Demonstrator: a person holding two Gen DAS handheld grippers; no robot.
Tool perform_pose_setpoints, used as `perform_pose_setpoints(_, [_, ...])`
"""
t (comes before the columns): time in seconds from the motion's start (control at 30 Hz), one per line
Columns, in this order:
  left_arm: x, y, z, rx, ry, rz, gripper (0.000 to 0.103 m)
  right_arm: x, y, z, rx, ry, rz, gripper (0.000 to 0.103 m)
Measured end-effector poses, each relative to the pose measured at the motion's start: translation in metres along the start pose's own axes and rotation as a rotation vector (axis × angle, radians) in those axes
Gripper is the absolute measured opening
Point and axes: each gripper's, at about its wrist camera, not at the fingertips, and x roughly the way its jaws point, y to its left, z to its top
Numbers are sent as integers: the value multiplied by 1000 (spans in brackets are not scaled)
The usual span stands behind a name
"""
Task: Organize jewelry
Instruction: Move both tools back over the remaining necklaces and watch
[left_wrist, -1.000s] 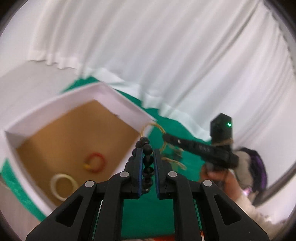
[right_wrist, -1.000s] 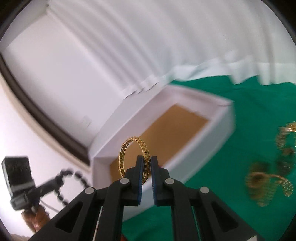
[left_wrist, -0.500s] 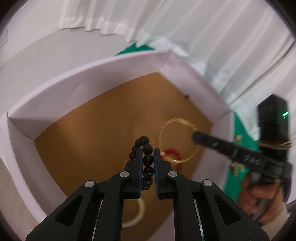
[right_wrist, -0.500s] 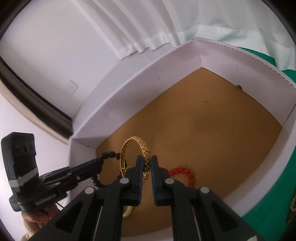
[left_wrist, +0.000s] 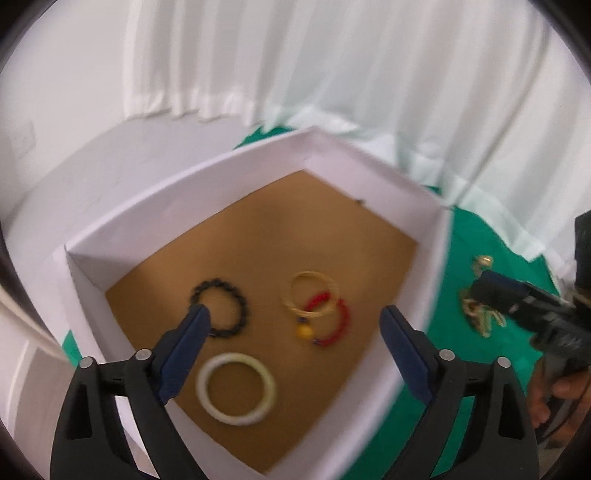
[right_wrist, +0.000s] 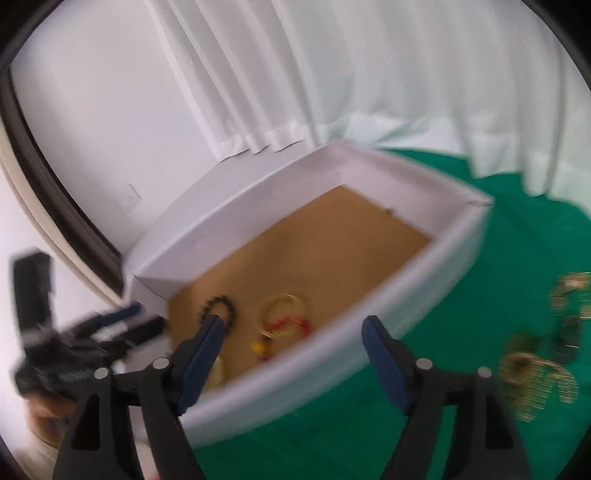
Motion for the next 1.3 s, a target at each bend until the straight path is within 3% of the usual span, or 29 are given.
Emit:
perform_pose_setpoints(0.2, [-31, -78, -31, 109, -21, -178, 99, -61, -48, -75, -81, -25, -316, 81])
perform_pose_setpoints(0.37, [-22, -138, -66, 190, 46, -319, 99, -93, -103, -148, 21, 21, -480, 81])
perform_pose_setpoints(0.5, [4, -185, -93, 309, 93, -326, 99, -118, -141, -194, 143, 33, -564, 81])
perform_pose_setpoints(0.63, [37, -213, -112, 376, 100, -308, 99, -129, -163, -216, 186, 43, -626, 86])
perform_pose_setpoints(0.77, [65, -220, -125, 394, 112, -275, 99, -131, -169, -222, 209, 40, -634, 86])
perform_pose_setpoints(1.07, [99, -198, -140, 294, 199, -182, 99, -119, -166, -230, 216, 52, -603, 86])
perform_pose_setpoints(1.3, [101, -209, -152, 374, 178, -132, 102, -107, -167, -235, 222, 73, -595, 86])
